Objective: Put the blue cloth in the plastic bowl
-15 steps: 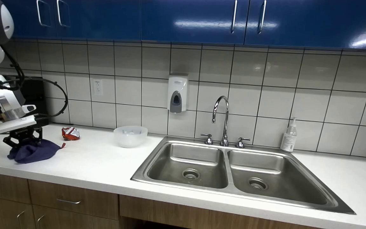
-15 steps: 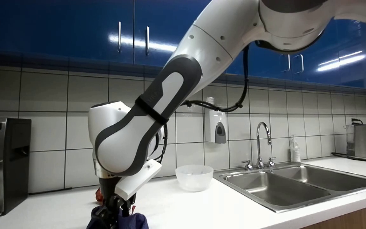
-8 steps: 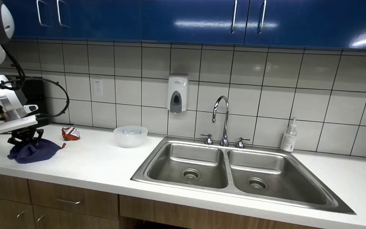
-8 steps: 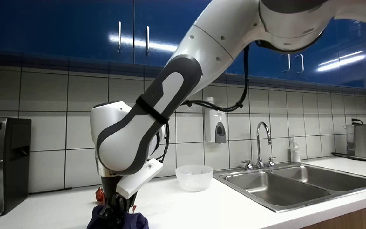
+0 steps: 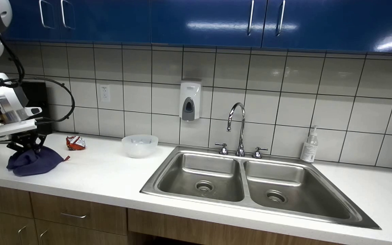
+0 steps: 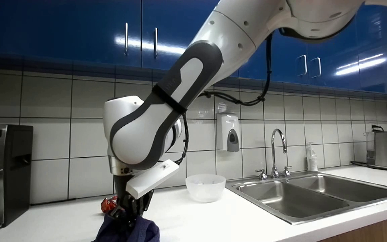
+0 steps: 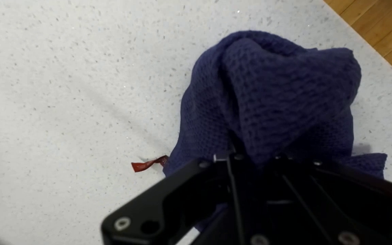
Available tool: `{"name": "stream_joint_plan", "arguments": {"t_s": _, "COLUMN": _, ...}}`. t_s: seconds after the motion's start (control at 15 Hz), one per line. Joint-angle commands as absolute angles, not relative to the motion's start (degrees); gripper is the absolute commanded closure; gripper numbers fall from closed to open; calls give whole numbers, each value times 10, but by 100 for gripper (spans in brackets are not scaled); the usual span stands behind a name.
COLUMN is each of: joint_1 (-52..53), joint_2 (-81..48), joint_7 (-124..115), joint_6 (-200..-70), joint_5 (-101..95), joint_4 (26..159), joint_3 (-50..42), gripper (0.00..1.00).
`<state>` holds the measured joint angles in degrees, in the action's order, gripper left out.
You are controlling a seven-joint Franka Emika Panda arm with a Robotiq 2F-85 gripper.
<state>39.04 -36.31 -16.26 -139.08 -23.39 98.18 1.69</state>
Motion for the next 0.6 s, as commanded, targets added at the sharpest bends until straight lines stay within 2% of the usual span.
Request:
{"name": "stream_joint_plan", "arguments": {"t_s": 0.0, "joint_1": 392, "joint_2": -291, "joint_7": -218, "joint_6": -1383, "joint_5": -234, "joint_4": 1057, "joint_3": 17, "gripper": 98}}
{"name": "stream_joint_plan", "arguments": {"t_s": 0.53, "joint_1": 381, "joint_2": -175, "joint_7": -347, "joint_6": -1391, "joint_5": -254, "joint_4": 1173, "joint_3": 10, "gripper": 98}}
